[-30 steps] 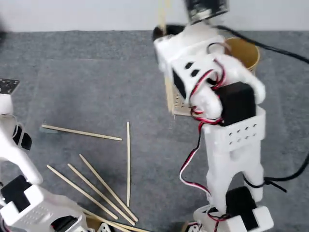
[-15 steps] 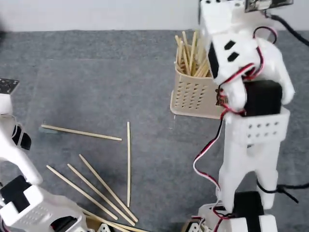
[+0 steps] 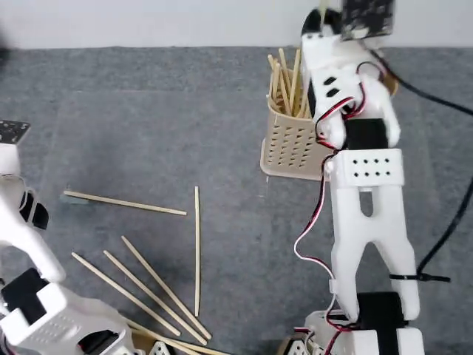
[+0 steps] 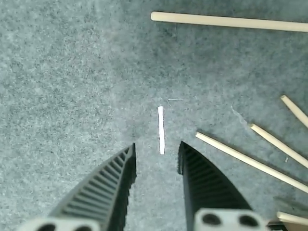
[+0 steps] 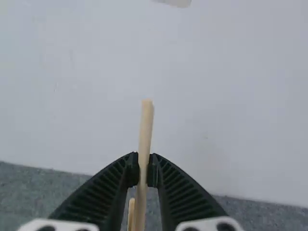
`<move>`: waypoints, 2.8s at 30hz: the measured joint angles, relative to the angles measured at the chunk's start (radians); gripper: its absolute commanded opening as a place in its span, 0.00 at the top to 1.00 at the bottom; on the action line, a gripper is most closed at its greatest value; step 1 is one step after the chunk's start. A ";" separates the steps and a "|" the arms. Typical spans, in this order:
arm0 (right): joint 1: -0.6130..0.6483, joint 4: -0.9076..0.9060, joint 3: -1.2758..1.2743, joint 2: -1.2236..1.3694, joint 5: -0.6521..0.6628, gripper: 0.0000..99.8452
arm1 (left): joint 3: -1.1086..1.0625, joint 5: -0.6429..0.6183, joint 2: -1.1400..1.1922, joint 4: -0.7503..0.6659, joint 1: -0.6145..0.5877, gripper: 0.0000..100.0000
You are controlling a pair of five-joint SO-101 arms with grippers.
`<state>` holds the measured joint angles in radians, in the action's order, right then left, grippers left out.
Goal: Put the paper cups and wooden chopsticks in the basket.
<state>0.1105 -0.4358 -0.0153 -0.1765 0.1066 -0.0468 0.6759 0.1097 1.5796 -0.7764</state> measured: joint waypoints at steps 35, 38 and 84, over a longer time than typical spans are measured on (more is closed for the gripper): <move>0.247 -1.204 0.143 -0.141 -0.140 0.91 | -0.285 -0.040 -0.025 0.143 0.068 0.86; 0.244 -1.217 0.143 -0.141 -0.140 0.91 | -0.358 -0.040 -0.098 0.123 0.068 0.86; 0.132 -0.600 -0.647 -0.535 -0.196 0.91 | -1.154 -0.144 -0.697 -0.539 0.224 0.72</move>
<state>0.2424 -1.0357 -0.6628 -0.7119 -0.0898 -1.2006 0.5317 -0.5869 1.0411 -0.5524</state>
